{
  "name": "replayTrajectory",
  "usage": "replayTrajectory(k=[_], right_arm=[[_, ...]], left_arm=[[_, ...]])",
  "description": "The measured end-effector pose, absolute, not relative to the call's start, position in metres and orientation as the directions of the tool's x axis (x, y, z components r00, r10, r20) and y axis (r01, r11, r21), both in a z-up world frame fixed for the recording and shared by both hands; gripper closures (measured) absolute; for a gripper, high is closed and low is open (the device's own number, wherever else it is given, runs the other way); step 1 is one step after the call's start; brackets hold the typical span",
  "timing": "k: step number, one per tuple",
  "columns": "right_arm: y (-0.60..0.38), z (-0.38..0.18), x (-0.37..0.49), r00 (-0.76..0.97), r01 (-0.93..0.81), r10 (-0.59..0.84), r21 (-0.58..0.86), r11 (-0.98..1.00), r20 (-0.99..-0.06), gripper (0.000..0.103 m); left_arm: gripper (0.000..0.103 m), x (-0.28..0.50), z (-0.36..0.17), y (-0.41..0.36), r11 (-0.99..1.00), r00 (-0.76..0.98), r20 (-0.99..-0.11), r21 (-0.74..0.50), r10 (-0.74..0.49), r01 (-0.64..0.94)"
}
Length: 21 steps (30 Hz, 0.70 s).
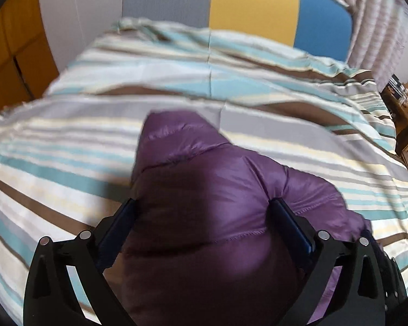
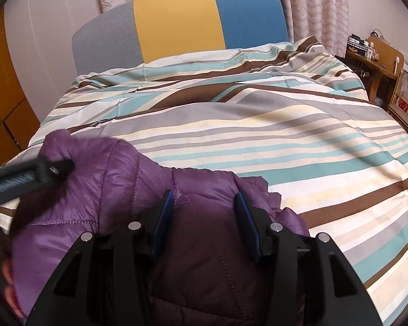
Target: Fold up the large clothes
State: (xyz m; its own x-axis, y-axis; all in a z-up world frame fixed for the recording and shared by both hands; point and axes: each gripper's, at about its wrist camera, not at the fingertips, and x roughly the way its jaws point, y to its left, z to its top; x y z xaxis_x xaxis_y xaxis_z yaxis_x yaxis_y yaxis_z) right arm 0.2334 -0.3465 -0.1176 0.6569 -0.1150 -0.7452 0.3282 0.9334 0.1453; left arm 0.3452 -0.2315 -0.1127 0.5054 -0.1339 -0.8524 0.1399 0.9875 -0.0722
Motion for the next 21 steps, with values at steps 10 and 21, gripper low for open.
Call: replayTrajectory(k=[10,21], right_arm=[[-0.345,-0.125,0.241,0.652,0.327,-0.116,0.140,0.935,-0.749,0.055],[-0.352,-0.092,0.193,0.783,0.264,-0.049,0.260,0.929,-0.620,0.045]], left_arm=[[0.003,0.350,-0.131,-0.227,0.988,0.500,-0.855,-0.077,-0.136,0.136],[0.003,0.228,-0.085,-0.182,0.918,0.554,-0.733,-0.277,-0.394,0.285]])
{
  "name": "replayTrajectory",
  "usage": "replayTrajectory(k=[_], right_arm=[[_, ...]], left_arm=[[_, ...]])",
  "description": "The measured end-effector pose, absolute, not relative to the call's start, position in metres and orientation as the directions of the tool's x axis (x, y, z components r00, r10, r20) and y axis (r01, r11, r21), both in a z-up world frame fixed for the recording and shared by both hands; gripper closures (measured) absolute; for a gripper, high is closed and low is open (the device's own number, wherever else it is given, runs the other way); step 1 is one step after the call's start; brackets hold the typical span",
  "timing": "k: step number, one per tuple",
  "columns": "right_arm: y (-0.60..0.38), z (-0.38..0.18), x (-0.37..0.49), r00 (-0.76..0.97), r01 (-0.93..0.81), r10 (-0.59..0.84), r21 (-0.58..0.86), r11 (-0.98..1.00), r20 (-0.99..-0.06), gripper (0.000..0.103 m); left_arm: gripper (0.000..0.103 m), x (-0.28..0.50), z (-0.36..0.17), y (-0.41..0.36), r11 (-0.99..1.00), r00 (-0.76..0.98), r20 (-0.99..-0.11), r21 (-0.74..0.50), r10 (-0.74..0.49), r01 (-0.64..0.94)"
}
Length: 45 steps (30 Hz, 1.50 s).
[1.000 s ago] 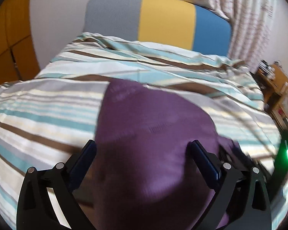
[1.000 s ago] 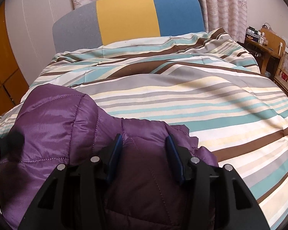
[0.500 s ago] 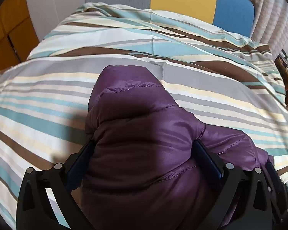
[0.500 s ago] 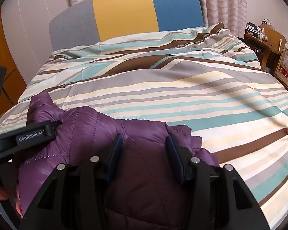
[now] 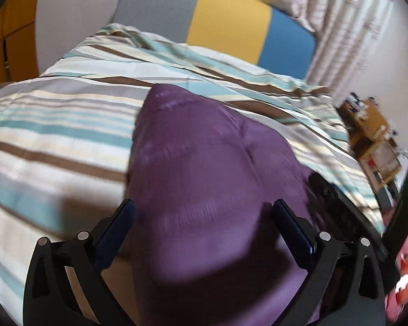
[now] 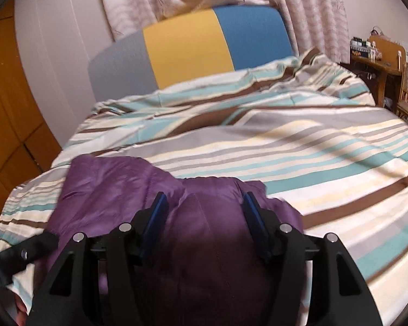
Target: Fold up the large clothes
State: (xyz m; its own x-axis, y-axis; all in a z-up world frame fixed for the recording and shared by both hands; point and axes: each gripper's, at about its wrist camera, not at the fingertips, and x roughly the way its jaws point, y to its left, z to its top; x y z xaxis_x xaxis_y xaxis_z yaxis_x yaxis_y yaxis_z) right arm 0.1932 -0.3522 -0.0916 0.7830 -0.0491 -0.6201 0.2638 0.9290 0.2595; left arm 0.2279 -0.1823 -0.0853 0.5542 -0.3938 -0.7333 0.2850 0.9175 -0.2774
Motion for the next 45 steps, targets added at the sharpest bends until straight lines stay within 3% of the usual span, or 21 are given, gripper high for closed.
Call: replayTrajectory(k=[3,9,20,25,31,38,45], right_arm=[[-0.346,-0.077,0.155,0.792,0.258,-0.064,0.237,0.937,-0.608,0.045],[-0.333,-0.085,0.122,0.716,0.309,-0.156,0.109,0.945,-0.681,0.043],[-0.354,-0.126,0.126,0.672,0.364,-0.100,0.211,0.907,-0.733,0.027],[-0.344,-0.111,0.115,0.674,0.373,-0.152,0.155,0.915,-0.723,0.025],[-0.335,-0.090,0.081,0.684,0.361,-0.105,0.210,0.909,-0.721,0.024],[-0.326,-0.104,0.064,0.639,0.344,-0.101,0.166,0.924,-0.763,0.018],[-0.323,-0.116,0.064,0.635,0.331,-0.108,0.143,0.933,-0.765,0.016]], left_arm=[[0.003,0.197,-0.085,-0.187,0.903,0.561,-0.719,-0.235,-0.410,0.360],[0.003,0.183,-0.101,-0.205,0.906,0.606,-0.721,-0.073,-0.336,0.416],[0.003,0.184,-0.118,-0.211,0.896,0.623,-0.717,-0.003,-0.312,0.444],[0.003,0.178,-0.106,-0.197,0.893,0.586,-0.727,-0.084,-0.359,0.442],[0.003,0.159,-0.096,-0.173,0.872,0.530,-0.722,-0.216,-0.445,0.438],[0.003,0.151,-0.118,-0.183,0.871,0.509,-0.770,-0.121,-0.385,0.475],[0.003,0.164,-0.130,-0.168,0.851,0.402,-0.781,-0.299,-0.478,0.433]])
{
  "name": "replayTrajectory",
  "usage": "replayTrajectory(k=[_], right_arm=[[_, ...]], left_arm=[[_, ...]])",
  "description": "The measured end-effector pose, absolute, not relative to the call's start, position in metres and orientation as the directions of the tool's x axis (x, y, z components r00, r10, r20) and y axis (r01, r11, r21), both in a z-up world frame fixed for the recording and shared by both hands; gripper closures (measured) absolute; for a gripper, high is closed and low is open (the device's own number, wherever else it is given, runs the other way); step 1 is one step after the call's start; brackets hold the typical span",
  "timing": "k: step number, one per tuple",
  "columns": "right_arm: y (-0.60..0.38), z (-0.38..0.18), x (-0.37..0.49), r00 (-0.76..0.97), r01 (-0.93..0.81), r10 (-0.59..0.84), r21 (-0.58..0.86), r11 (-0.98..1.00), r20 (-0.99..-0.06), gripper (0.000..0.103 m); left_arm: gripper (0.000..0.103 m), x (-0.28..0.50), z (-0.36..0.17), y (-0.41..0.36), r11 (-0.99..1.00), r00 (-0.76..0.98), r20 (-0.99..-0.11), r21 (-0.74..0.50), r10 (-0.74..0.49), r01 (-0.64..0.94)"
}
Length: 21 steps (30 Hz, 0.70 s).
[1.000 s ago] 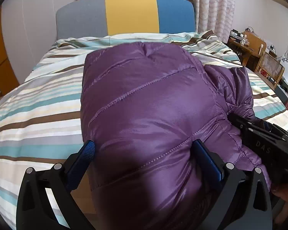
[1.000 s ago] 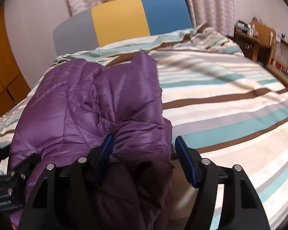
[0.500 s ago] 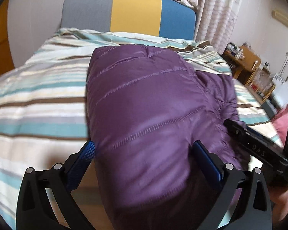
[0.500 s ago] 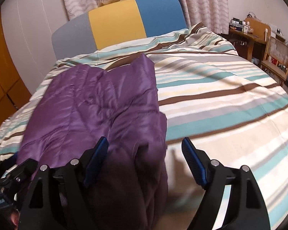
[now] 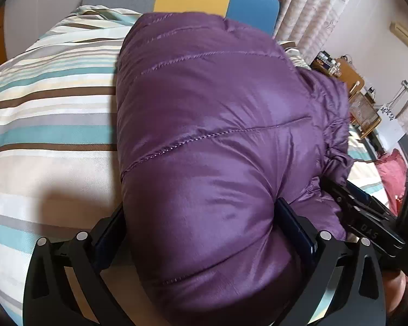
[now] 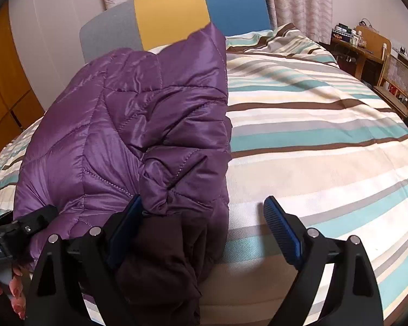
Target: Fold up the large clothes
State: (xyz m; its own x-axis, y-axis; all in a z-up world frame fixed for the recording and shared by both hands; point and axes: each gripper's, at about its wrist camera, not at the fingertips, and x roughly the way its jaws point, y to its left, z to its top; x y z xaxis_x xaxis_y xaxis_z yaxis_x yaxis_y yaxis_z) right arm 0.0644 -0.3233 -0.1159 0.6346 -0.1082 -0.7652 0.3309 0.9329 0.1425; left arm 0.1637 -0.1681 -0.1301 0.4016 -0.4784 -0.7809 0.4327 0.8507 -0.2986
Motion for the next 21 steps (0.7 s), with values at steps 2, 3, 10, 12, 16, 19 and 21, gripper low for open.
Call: replayTrajectory(k=[2,3,10,12,16,19,21], right_arm=[[-0.323,-0.112,0.064,0.634,0.325,-0.113,0.131,0.937,-0.765,0.014],[-0.322,-0.110,0.064,0.633,0.318,-0.111,0.127,0.940,-0.766,0.014],[-0.332,-0.093,0.067,0.624,0.298,-0.092,0.127,0.946,-0.776,0.005],[-0.336,-0.087,0.068,0.635,0.295,-0.080,0.146,0.944,-0.768,0.005],[-0.346,-0.082,0.080,0.645,0.286,-0.021,0.215,0.934,-0.764,0.004],[-0.356,-0.084,0.094,0.638,0.284,0.056,0.302,0.910,-0.768,0.004],[-0.361,-0.089,0.105,0.621,0.280,0.089,0.327,0.902,-0.778,0.004]], left_arm=[[0.003,0.162,-0.124,-0.165,0.845,0.399,-0.774,-0.313,-0.492,0.434],[0.003,0.161,-0.120,-0.162,0.840,0.398,-0.767,-0.326,-0.503,0.433],[0.003,0.171,-0.091,-0.138,0.842,0.477,-0.701,-0.367,-0.530,0.396],[0.003,0.181,-0.089,-0.136,0.852,0.482,-0.709,-0.361,-0.515,0.379],[0.003,0.195,-0.097,-0.137,0.844,0.434,-0.731,-0.389,-0.526,0.368],[0.003,0.202,-0.100,-0.141,0.821,0.382,-0.735,-0.429,-0.560,0.378],[0.003,0.204,-0.104,-0.145,0.801,0.345,-0.733,-0.462,-0.587,0.381]])
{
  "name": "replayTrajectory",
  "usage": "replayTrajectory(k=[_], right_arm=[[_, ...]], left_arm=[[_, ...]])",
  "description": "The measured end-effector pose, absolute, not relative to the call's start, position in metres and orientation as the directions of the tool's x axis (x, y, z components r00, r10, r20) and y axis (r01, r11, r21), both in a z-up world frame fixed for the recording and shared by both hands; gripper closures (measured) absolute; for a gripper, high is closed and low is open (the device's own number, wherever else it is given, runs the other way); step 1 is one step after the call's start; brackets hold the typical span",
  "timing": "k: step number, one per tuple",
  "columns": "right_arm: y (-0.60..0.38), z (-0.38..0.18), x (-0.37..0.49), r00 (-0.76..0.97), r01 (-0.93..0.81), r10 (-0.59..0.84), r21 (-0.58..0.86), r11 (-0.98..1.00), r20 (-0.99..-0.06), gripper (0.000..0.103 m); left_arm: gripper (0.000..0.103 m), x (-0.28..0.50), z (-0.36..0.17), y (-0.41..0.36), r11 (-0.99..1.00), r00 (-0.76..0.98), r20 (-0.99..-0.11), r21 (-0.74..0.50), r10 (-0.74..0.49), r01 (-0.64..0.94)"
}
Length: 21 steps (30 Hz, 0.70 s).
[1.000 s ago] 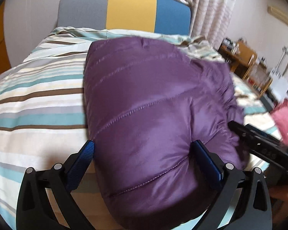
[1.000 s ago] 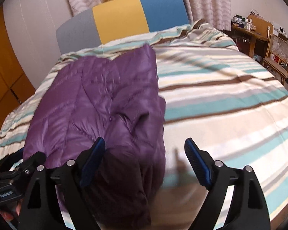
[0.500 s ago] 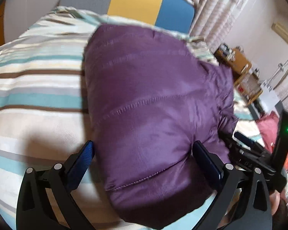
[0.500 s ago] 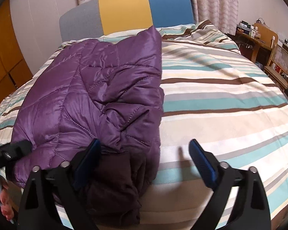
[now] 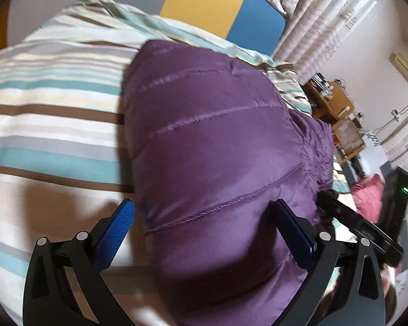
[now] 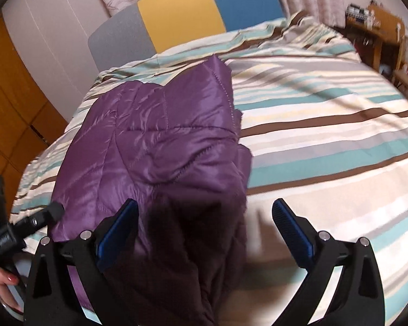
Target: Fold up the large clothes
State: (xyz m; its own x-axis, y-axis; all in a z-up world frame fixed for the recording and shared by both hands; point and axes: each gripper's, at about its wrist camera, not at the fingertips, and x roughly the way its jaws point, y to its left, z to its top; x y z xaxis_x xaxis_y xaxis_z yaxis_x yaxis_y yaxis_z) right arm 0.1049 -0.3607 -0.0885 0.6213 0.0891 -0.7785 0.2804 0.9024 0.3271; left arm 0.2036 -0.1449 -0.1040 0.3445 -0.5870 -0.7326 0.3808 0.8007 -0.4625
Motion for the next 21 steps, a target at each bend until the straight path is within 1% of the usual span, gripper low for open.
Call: replayTrajectory(k=[3,6,9,12,13,14,15,16,17,18,19,20,21], right_arm=[[-0.367,-0.095,0.114,0.605,0.270,0.140,0.367,0.890,-0.784,0.004],[-0.381,-0.112,0.127,0.575,0.261,0.262,0.477,0.839,-0.775,0.004],[-0.392,-0.128,0.132,0.558,0.256,0.352,0.559,0.789,-0.752,0.004],[-0.391,-0.128,0.135,0.559,0.217,0.354,0.544,0.811,-0.750,0.004],[-0.391,-0.128,0.136,0.559,0.205,0.356,0.541,0.816,-0.749,0.006],[-0.390,-0.128,0.137,0.561,0.196,0.368,0.551,0.811,-0.741,0.011],[-0.391,-0.129,0.138,0.567,0.187,0.388,0.573,0.798,-0.726,0.013],[-0.391,-0.130,0.138,0.572,0.187,0.397,0.585,0.789,-0.718,0.018],[-0.392,-0.131,0.139,0.579,0.182,0.411,0.603,0.777,-0.704,0.027],[-0.392,-0.132,0.138,0.583,0.172,0.431,0.623,0.763,-0.689,0.032],[-0.393,-0.133,0.138,0.593,0.163,0.461,0.658,0.735,-0.661,0.040],[-0.393,-0.132,0.137,0.601,0.158,0.475,0.678,0.718,-0.643,0.046],[-0.393,-0.130,0.136,0.610,0.149,0.476,0.681,0.717,-0.634,0.047]], left_arm=[[0.003,0.204,-0.110,-0.152,0.791,0.315,-0.741,-0.464,-0.593,0.399],[0.003,0.206,-0.115,-0.153,0.782,0.295,-0.744,-0.465,-0.600,0.415],[0.003,0.212,-0.123,-0.153,0.768,0.249,-0.752,-0.485,-0.610,0.418],[0.003,0.218,-0.132,-0.152,0.755,0.212,-0.751,-0.513,-0.625,0.408],[0.003,0.219,-0.133,-0.152,0.753,0.210,-0.750,-0.513,-0.627,0.413],[0.003,0.218,-0.133,-0.155,0.753,0.216,-0.752,-0.501,-0.622,0.426],[0.003,0.217,-0.132,-0.157,0.756,0.223,-0.756,-0.486,-0.616,0.440],[0.003,0.215,-0.132,-0.158,0.756,0.229,-0.757,-0.475,-0.612,0.449],[0.003,0.214,-0.130,-0.162,0.758,0.234,-0.760,-0.464,-0.607,0.459],[0.005,0.211,-0.128,-0.165,0.760,0.244,-0.760,-0.452,-0.602,0.468],[0.011,0.208,-0.125,-0.167,0.760,0.256,-0.757,-0.443,-0.601,0.476],[0.019,0.205,-0.121,-0.168,0.759,0.270,-0.753,-0.430,-0.600,0.488],[0.022,0.200,-0.115,-0.170,0.755,0.289,-0.746,-0.410,-0.600,0.511]])
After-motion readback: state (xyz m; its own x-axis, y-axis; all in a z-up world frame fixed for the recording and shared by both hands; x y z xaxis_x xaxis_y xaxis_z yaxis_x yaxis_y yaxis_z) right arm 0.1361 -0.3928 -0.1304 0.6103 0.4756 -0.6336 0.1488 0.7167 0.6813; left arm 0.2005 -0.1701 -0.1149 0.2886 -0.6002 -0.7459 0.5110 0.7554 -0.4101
